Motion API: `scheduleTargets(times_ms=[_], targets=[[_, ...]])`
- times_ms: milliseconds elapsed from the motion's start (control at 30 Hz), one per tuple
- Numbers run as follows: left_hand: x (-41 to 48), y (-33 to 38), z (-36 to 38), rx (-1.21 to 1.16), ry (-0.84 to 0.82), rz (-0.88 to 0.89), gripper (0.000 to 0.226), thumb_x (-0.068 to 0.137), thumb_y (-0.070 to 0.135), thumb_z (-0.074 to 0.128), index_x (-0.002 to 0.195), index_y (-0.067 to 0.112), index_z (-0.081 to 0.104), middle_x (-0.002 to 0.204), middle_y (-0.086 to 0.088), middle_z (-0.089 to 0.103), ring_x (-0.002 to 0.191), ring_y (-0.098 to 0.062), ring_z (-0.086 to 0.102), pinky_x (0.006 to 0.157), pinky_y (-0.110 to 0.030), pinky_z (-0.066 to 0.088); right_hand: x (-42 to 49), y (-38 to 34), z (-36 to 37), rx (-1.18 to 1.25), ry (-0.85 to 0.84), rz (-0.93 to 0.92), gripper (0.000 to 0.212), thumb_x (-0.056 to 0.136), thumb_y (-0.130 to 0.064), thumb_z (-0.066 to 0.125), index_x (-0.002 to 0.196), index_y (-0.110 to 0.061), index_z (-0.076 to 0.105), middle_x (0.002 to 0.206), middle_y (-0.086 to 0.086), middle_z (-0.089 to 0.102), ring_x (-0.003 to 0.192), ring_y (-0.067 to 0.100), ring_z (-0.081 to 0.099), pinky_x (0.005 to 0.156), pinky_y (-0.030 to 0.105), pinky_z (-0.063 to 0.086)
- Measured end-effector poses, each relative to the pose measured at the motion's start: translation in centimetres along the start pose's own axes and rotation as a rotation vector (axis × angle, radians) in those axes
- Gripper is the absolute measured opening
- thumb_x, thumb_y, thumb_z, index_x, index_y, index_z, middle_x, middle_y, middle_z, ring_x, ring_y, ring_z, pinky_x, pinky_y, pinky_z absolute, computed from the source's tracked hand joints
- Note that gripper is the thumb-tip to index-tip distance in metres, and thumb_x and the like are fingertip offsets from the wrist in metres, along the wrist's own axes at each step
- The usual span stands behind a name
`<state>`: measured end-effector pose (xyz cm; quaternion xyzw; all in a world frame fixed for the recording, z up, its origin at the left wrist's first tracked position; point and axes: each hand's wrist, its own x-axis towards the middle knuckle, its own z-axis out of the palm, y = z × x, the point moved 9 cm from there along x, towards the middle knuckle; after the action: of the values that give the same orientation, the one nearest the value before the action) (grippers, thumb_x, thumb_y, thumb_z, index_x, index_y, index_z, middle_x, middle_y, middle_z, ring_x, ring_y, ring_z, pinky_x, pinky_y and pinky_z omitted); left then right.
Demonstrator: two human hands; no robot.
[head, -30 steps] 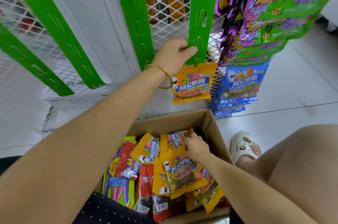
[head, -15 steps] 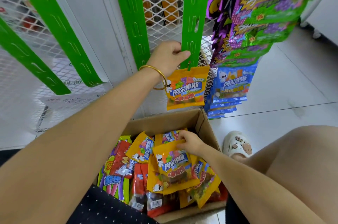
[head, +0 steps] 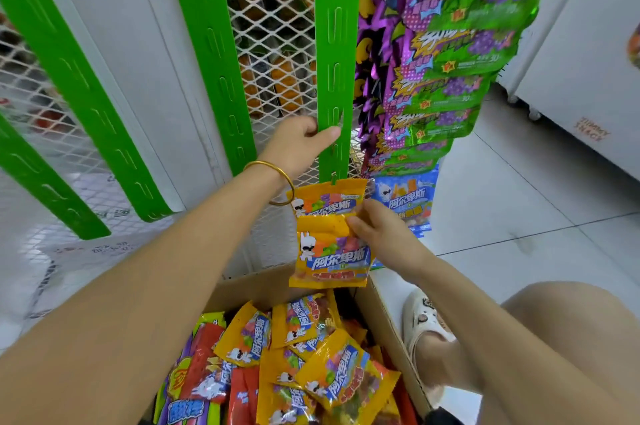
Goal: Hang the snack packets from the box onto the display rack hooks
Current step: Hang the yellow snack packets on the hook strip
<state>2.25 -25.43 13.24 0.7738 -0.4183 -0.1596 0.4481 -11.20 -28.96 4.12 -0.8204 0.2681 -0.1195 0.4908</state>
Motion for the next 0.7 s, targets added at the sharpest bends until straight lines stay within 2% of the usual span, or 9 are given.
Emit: scheduleTargets(times_ms=[100, 200, 233, 300, 367, 433, 500, 600, 700], targets=[[-0.1, 0.2, 0.0, -0.004, 0.013, 0.001, 0.037, 0.09, 0.034, 0.057, 0.064, 0.015, 0.039, 0.073, -0.011, 0.044, 0.069, -0.018, 0.047, 0.067, -0.037, 0.047, 0.9, -3.0, -3.3, -0.017, 0.141, -0.097, 0.019, 0.096, -0.019, 0.048, 0.079, -0.023, 0.043, 0.066, -0.003, 0.058, 0.063, 0.011, 0.058, 0.062, 0.032, 0.047], [-0.2, 0.2, -0.1, 0.002, 0.028, -0.036, 0.043, 0.09, 0.035, 0.057, 0.058, 0.018, 0.033, 0.057, -0.002, 0.03, 0.052, -0.013, 0.031, 0.049, -0.026, 0.029, 1.9, -5.4, -5.0, -0.057, 0.242, -0.19, 0.012, 0.095, -0.02, 0.05, 0.085, -0.017, 0.045, 0.071, 0.003, 0.06, 0.063, 0.014, 0.054, 0.057, 0.024, 0.041], [-0.2, 0.2, -0.1, -0.005, 0.02, -0.049, 0.044, 0.089, 0.036, 0.058, 0.057, 0.018, 0.033, 0.056, 0.0, 0.028, 0.05, -0.012, 0.027, 0.047, -0.024, 0.024, 2.1, -5.9, -5.5, -0.083, 0.282, -0.214, 0.011, 0.095, -0.02, 0.052, 0.088, -0.014, 0.046, 0.073, 0.003, 0.06, 0.063, 0.013, 0.052, 0.055, 0.02, 0.038], [-0.1, 0.1, 0.2, -0.051, -0.018, -0.07, 0.041, 0.088, 0.039, 0.059, 0.061, 0.013, 0.042, 0.06, -0.008, 0.032, 0.054, -0.016, 0.031, 0.052, -0.026, 0.026, 2.6, -6.5, -6.2, -0.128, 0.362, -0.247, 0.013, 0.094, -0.021, 0.053, 0.091, -0.012, 0.047, 0.072, 0.0, 0.056, 0.063, 0.011, 0.05, 0.052, 0.015, 0.035], [-0.2, 0.1, 0.5, -0.099, -0.05, -0.085, 0.034, 0.086, 0.04, 0.061, 0.073, 0.011, 0.052, 0.071, -0.009, 0.041, 0.063, -0.019, 0.037, 0.061, -0.028, 0.031, 2.9, -7.0, -6.6, -0.146, 0.42, -0.28, 0.014, 0.094, -0.022, 0.055, 0.091, -0.012, 0.046, 0.071, -0.002, 0.052, 0.063, 0.011, 0.047, 0.053, 0.017, 0.034], [-0.1, 0.0, 0.6, -0.123, -0.053, -0.102, 0.031, 0.085, 0.041, 0.062, 0.077, 0.011, 0.054, 0.076, -0.008, 0.046, 0.067, -0.019, 0.041, 0.065, -0.029, 0.034, 3.2, -7.3, -6.5, -0.148, 0.446, -0.309, 0.014, 0.093, -0.022, 0.055, 0.09, -0.013, 0.044, 0.075, 0.003, 0.057, 0.068, 0.017, 0.052, 0.058, 0.027, 0.039], [0.1, 0.0, 0.6, -0.133, -0.042, -0.114, 0.031, 0.084, 0.04, 0.063, 0.076, 0.011, 0.056, 0.076, -0.008, 0.049, 0.066, -0.019, 0.044, 0.064, -0.029, 0.036, 3.4, -7.3, -6.4, -0.152, 0.465, -0.313, 0.015, 0.093, -0.021, 0.055, 0.09, -0.014, 0.043, 0.08, 0.007, 0.059, 0.072, 0.022, 0.055, 0.062, 0.035, 0.042], [0.3, -0.2, 0.4, -0.124, -0.027, -0.128, 0.038, 0.085, 0.037, 0.063, 0.06, 0.014, 0.047, 0.066, -0.01, 0.044, 0.057, -0.017, 0.04, 0.052, -0.026, 0.032, 3.7, -7.1, -6.3, -0.183, 0.486, -0.313, 0.017, 0.094, -0.023, 0.054, 0.088, -0.016, 0.04, 0.077, 0.006, 0.06, 0.07, 0.023, 0.057, 0.061, 0.039, 0.045], [0.4, -0.3, 0.3, -0.155, -0.02, -0.128, 0.034, 0.085, 0.038, 0.063, 0.068, 0.01, 0.051, 0.072, -0.011, 0.047, 0.063, -0.02, 0.04, 0.058, -0.028, 0.032, 4.0, -6.4, -5.8, -0.212, 0.45, -0.295, 0.016, 0.095, -0.024, 0.051, 0.088, -0.015, 0.041, 0.072, 0.007, 0.061, 0.066, 0.024, 0.058, 0.062, 0.045, 0.047]])
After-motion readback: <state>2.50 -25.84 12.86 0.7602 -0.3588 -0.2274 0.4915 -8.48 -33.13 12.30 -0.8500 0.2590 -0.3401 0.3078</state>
